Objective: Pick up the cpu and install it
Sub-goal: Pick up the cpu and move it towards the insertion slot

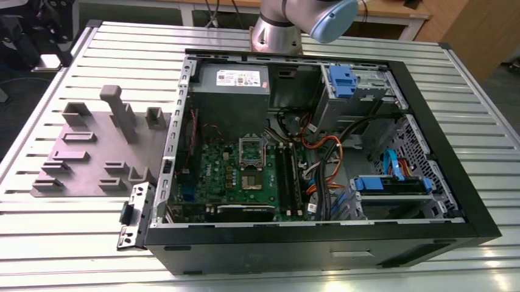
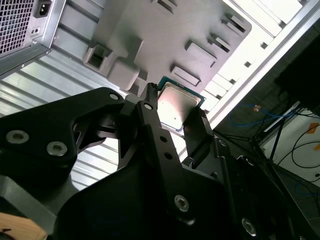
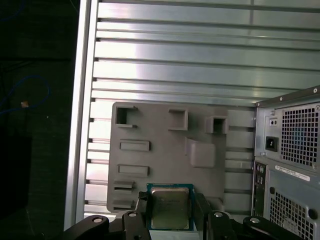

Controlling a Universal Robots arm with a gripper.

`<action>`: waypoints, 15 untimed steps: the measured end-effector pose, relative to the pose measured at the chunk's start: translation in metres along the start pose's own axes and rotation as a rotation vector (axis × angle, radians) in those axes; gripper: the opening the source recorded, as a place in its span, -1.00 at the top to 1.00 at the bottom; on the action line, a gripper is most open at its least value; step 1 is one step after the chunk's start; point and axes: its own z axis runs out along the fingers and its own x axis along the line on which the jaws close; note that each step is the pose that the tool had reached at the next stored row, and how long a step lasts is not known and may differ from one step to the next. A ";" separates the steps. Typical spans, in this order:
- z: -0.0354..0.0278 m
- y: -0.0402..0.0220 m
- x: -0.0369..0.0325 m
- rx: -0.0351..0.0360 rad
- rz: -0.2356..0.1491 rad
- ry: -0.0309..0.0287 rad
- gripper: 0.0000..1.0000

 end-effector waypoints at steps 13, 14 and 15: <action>-0.0002 -0.0004 -0.0090 -0.0002 0.000 0.0001 0.09; -0.0002 -0.0004 -0.0094 -0.0002 0.000 0.0001 0.09; -0.0002 -0.0004 -0.0099 -0.0001 0.000 0.0001 0.09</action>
